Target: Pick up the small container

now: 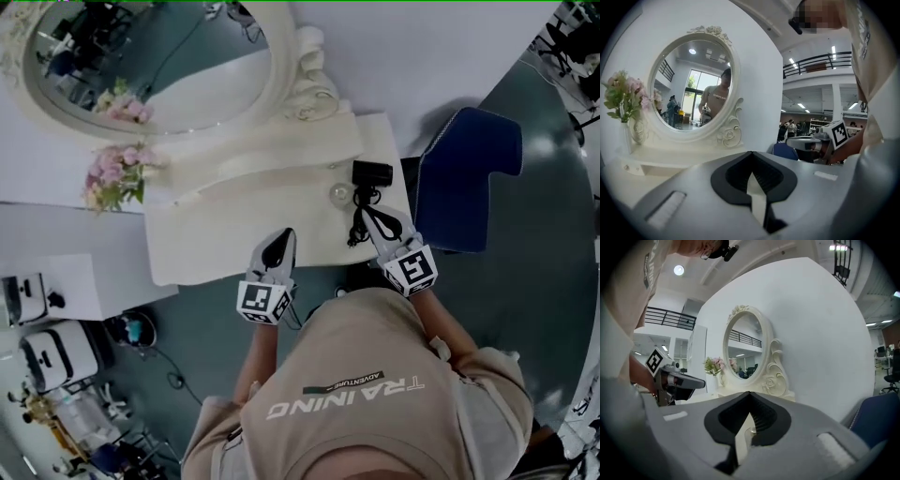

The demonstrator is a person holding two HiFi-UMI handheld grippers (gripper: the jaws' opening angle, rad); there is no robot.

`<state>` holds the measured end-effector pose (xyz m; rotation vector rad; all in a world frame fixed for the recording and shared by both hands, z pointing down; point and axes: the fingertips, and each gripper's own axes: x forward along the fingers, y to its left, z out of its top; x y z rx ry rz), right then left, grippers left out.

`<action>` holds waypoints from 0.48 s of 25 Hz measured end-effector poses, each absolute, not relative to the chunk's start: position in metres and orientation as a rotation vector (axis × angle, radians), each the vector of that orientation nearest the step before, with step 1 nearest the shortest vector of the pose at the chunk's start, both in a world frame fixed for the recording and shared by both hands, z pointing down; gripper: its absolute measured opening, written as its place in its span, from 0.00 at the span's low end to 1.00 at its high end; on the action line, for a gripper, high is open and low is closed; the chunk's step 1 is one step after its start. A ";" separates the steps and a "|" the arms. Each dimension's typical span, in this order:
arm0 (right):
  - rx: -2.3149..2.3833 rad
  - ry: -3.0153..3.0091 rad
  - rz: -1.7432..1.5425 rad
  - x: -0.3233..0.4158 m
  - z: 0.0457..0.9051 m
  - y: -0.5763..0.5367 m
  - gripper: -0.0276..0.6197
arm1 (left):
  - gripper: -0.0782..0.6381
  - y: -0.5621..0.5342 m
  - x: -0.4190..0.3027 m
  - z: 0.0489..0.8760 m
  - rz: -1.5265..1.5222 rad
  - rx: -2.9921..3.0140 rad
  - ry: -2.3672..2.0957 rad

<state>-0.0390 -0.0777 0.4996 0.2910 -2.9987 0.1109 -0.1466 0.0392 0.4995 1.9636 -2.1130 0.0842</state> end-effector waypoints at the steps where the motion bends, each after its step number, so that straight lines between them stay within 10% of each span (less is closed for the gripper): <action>1: 0.301 -2.999 0.116 -0.042 0.502 -0.087 0.05 | 0.13 0.029 -0.148 0.496 0.083 1.983 -2.108; 12: 0.287 -2.957 0.245 -0.051 0.526 -0.126 0.05 | 0.13 -0.031 -0.149 0.496 0.182 2.064 -2.025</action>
